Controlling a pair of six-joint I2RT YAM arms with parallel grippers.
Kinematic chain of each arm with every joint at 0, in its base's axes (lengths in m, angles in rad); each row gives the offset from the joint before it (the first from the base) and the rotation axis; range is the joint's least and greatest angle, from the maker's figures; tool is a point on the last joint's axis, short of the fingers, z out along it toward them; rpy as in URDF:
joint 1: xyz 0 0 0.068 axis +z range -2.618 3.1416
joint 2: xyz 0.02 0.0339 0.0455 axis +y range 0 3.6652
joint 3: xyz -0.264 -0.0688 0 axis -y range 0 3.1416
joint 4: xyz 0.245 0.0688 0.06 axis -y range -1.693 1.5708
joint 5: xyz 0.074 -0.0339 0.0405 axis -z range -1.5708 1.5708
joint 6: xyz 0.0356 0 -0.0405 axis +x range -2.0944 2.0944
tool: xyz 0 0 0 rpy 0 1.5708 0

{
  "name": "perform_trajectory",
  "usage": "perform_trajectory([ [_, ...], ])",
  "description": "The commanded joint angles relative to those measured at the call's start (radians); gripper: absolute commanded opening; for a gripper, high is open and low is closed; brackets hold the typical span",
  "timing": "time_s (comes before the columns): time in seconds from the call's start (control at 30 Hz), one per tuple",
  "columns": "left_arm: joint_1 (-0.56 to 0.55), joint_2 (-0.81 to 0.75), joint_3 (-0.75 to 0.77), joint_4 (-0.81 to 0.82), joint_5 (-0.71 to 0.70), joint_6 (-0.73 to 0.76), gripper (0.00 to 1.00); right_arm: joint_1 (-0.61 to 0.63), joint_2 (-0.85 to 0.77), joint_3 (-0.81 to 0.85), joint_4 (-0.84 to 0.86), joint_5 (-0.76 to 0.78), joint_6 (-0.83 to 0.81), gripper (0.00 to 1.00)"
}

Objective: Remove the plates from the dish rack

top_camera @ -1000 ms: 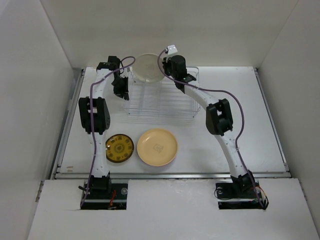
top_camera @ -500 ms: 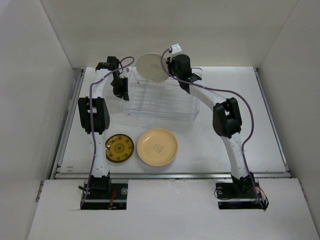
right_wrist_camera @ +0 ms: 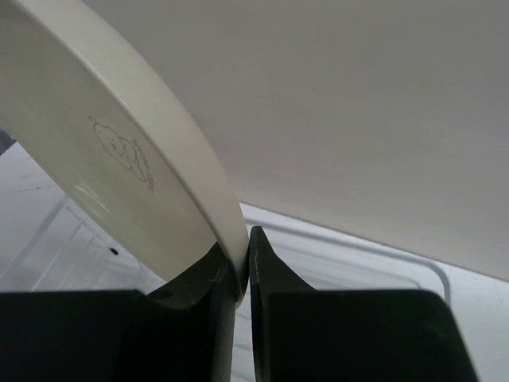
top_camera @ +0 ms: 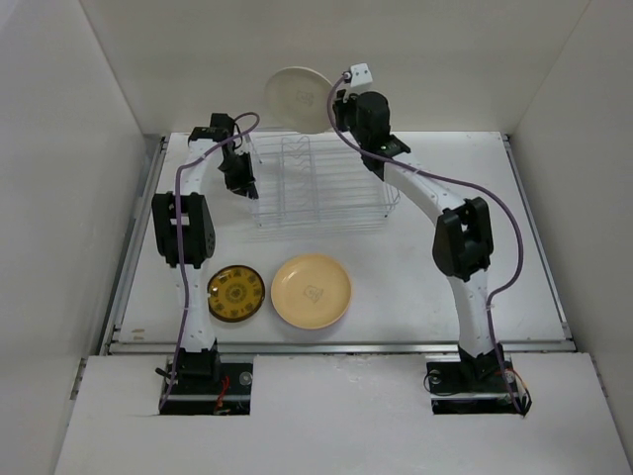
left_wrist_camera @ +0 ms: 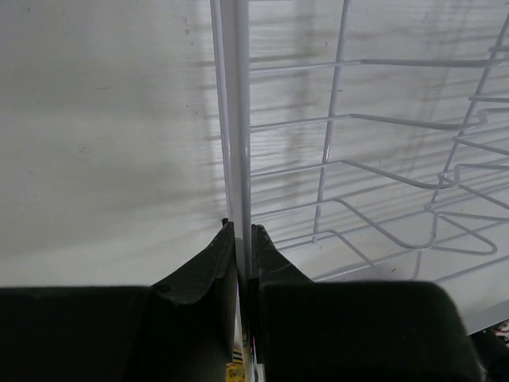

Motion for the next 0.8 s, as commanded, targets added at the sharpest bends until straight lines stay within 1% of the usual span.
perform_trajectory([
  [0.0,0.023,-0.041,-0.033,-0.008,0.073,-0.151,0.0,0.004,-0.153,-0.044,0.023,0.003,0.063,0.0],
  [0.03,0.023,-0.021,-0.014,-0.02,0.073,-0.135,0.0,0.004,-0.179,-0.044,-0.006,-0.018,0.063,0.0],
  [0.07,0.023,0.006,0.009,-0.036,0.073,-0.109,0.0,0.004,-0.206,-0.058,-0.084,-0.079,0.075,0.0],
  [0.13,0.023,0.026,0.064,-0.059,0.044,-0.084,0.0,0.004,-0.289,-0.07,-0.174,-0.165,0.075,0.0],
  [0.17,0.023,0.037,0.075,-0.073,0.035,-0.075,0.0,0.004,-0.317,-0.102,-0.268,-0.261,0.075,0.0],
  [0.2,0.023,0.037,0.095,-0.073,0.035,-0.053,0.0,0.004,-0.372,-0.121,-0.311,-0.309,0.075,0.0],
  [0.27,0.023,0.048,0.116,-0.082,0.045,-0.03,0.0,0.004,-0.424,-0.168,-0.391,-0.426,0.087,0.0],
  [0.3,0.023,0.069,0.133,-0.091,0.045,-0.013,0.0,0.004,-0.447,-0.22,-0.475,-0.551,0.087,0.0],
  [0.37,0.023,0.092,0.199,-0.125,0.045,0.043,0.0,0.004,-0.498,-0.274,-0.561,-0.659,0.087,0.0],
  [0.4,0.023,0.115,0.223,-0.138,0.045,0.059,0.0,0.004,-0.51,-0.335,-0.648,-0.729,0.087,0.0],
  [0.47,0.023,0.126,0.28,-0.162,0.023,0.111,0.0,0.004,-0.53,-0.394,-0.739,-0.774,0.071,0.0],
  [0.53,0.012,0.137,0.289,-0.171,-0.01,0.142,0.0,0.004,-0.53,-0.467,-0.869,-0.796,0.047,0.0],
  [0.57,0.012,0.137,0.29,-0.171,-0.025,0.154,0.0,0.013,-0.53,-0.492,-0.9,-0.796,0.029,0.0],
  [0.6,0.002,0.137,0.29,-0.162,-0.049,0.174,0.0,0.013,-0.53,-0.52,-0.923,-0.81,0.02,0.0],
  [0.67,-0.008,0.137,0.29,-0.153,-0.05,0.174,0.0,0.041,-0.53,-0.583,-0.954,-0.81,0.011,0.0],
  [0.77,-0.018,0.137,0.29,-0.142,-0.083,0.183,0.0,0.064,-0.521,-0.609,-0.989,-0.752,0.011,0.0],
])
